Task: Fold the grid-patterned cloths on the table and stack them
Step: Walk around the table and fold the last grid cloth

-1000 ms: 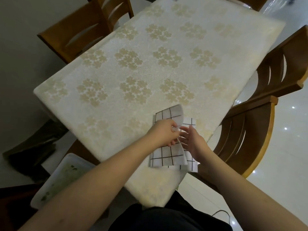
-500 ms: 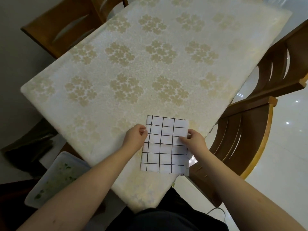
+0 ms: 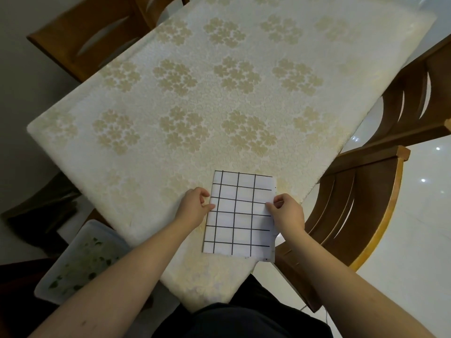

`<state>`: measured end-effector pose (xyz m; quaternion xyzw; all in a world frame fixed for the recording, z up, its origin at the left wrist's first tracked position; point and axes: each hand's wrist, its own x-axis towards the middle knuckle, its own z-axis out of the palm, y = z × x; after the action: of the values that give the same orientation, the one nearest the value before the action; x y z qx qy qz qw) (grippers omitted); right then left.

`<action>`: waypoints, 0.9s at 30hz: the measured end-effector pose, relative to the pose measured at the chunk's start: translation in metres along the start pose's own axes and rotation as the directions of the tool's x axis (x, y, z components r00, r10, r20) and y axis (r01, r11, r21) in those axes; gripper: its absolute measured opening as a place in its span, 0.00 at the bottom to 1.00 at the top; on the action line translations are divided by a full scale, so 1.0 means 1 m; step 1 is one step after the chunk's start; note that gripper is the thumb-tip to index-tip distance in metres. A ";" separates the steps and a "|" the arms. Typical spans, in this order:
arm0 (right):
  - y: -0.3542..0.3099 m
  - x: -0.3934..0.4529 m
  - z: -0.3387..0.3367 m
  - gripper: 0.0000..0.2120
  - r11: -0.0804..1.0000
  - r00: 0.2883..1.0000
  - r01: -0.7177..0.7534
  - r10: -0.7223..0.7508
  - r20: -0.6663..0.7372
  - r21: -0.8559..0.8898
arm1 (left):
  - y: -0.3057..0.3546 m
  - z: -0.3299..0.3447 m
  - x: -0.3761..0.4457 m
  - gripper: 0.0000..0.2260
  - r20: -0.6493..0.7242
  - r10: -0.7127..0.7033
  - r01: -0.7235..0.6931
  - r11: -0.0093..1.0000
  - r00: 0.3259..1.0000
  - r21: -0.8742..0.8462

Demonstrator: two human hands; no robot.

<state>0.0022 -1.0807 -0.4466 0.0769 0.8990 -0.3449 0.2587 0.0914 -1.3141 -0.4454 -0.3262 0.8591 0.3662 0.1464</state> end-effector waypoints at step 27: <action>-0.012 -0.028 0.086 0.29 0.485 0.660 0.733 -0.678 0.325 -0.477 | -0.010 0.009 -0.002 0.16 -0.051 0.114 -0.113 0.993 0.992 0.020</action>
<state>0.0581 -1.1452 -0.4789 -0.3958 0.8963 -0.1371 0.1456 0.0998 -1.3118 -0.4556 -0.2851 0.8828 0.3580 0.1058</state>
